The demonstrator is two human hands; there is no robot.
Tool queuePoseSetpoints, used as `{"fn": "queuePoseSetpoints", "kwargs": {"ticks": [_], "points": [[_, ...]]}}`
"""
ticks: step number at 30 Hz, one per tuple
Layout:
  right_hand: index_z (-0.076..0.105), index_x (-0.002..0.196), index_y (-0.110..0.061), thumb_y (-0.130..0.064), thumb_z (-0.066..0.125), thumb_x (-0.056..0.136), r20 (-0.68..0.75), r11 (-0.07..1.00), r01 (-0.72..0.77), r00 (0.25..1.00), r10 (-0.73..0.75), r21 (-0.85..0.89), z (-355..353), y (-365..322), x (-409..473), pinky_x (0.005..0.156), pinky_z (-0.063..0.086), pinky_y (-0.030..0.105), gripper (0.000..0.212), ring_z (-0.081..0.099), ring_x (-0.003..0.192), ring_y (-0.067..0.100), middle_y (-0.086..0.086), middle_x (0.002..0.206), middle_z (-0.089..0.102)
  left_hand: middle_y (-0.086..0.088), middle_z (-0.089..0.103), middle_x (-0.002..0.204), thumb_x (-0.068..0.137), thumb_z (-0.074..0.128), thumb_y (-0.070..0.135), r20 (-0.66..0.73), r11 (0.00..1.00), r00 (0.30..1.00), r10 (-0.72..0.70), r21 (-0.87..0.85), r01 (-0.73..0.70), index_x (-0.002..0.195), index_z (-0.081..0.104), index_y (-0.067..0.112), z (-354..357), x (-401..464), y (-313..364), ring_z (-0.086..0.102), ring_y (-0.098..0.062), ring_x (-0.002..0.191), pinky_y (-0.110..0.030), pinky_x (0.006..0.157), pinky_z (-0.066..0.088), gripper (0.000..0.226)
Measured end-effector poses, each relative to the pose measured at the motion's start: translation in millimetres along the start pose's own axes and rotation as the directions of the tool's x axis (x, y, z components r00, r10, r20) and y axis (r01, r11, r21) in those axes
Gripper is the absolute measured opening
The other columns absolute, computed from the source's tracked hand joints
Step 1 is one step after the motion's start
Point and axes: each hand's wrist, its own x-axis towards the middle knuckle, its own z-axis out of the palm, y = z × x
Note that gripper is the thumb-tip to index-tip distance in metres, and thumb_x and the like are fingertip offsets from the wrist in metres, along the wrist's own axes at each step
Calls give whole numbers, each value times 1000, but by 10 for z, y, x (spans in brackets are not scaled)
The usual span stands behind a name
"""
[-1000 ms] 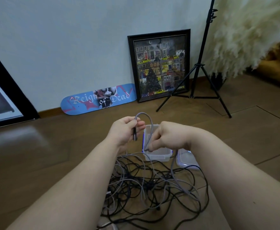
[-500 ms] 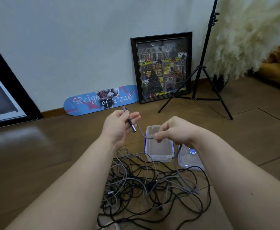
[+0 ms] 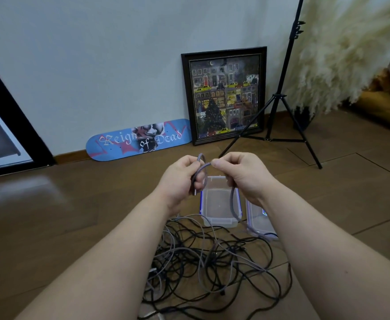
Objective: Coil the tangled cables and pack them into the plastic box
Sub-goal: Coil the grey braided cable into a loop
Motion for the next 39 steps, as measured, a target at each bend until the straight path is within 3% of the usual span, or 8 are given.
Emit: {"fn": "queuePoseSetpoints", "kwargs": {"ticks": [3, 8, 15, 21, 26, 30, 36, 39], "points": [[60, 74, -13, -25, 79, 79, -133, 993, 66, 988, -78, -96, 38, 42, 39, 57, 39, 27, 23, 43, 59, 13, 0, 66, 53, 7, 31, 49, 106, 34, 18, 14, 963, 992, -123, -241, 123, 79, 48, 17, 13, -7, 44, 23, -6, 38, -25, 56, 28, 31], [68, 103, -19, -11, 69, 88, -75, 993, 21, 997, -12, 113, 63, 32, 9, 64, 47, 26, 18, 55, 71, 11, 0, 91, 68, 11, 23, 44, 105, 38, 29, 30, 888, 973, -227, -405, 220, 77, 48, 18, -56, -30, 117, 18, -4, 34, -18, 44, 29, 32], [69, 104, -25, -26, 51, 100, -14, 997, 40, 999, -41, -59, 153, 41, -13, 60, 40, 21, 18, 50, 65, 7, -6, 68, 63, 10, 22, 41, 105, 40, 33, 57, 942, 988, -141, -300, 152, 74, 48, 15, -10, -69, 165, 17, -3, 34, -18, 42, 20, 36], [59, 85, -17, -29, 47, 102, -75, 995, 37, 997, -30, 98, 187, 3, -28, 58, 40, 30, 24, 50, 58, 14, -5, 54, 48, 8, 35, 52, 106, 36, 23, 8, 993, 993, 115, -6, -115, 84, 55, 12, 58, -52, 107, 29, -8, 48, -25, 55, 27, 32], [56, 82, -15, -26, 47, 102, -115, 978, 96, 991, -76, 184, 177, -35, -34, 56, 35, 29, 25, 42, 55, 12, -10, 47, 42, 2, 45, 58, 106, 35, 24, 103, 992, 991, 90, -95, -81, 97, 59, 12, 74, -130, 157, 49, -11, 55, -28, 66, 45, 29], [48, 71, -13, -31, 52, 99, -148, 962, 89, 988, -52, 257, 214, -77, -37, 51, 33, 26, 34, 38, 50, 14, -6, 45, 39, 7, 28, 47, 106, 36, 27, 93, 986, 992, 91, -150, -76, 80, 48, 14, 123, -163, 192, 25, -8, 41, -29, 64, 37, 31], [58, 73, -7, -30, 61, 94, -99, 993, 28, 995, -16, 115, 147, -62, -44, 49, 43, 26, 32, 49, 48, 14, 4, 57, 53, 10, 23, 43, 106, 35, 31, -97, 949, 994, 48, -307, -76, 67, 38, 20, 73, -129, 264, 17, -7, 37, -27, 54, 28, 41], [63, 88, -9, -17, 63, 89, 12, 985, 36, 999, -34, -171, 6, -52, -85, 58, 50, 30, 9, 55, 55, 15, 4, 65, 62, 9, 24, 44, 106, 37, 33, -305, 906, 952, -22, -409, -110, 66, 39, 21, -113, -33, 241, 18, -8, 38, -25, 53, 28, 42]]}}
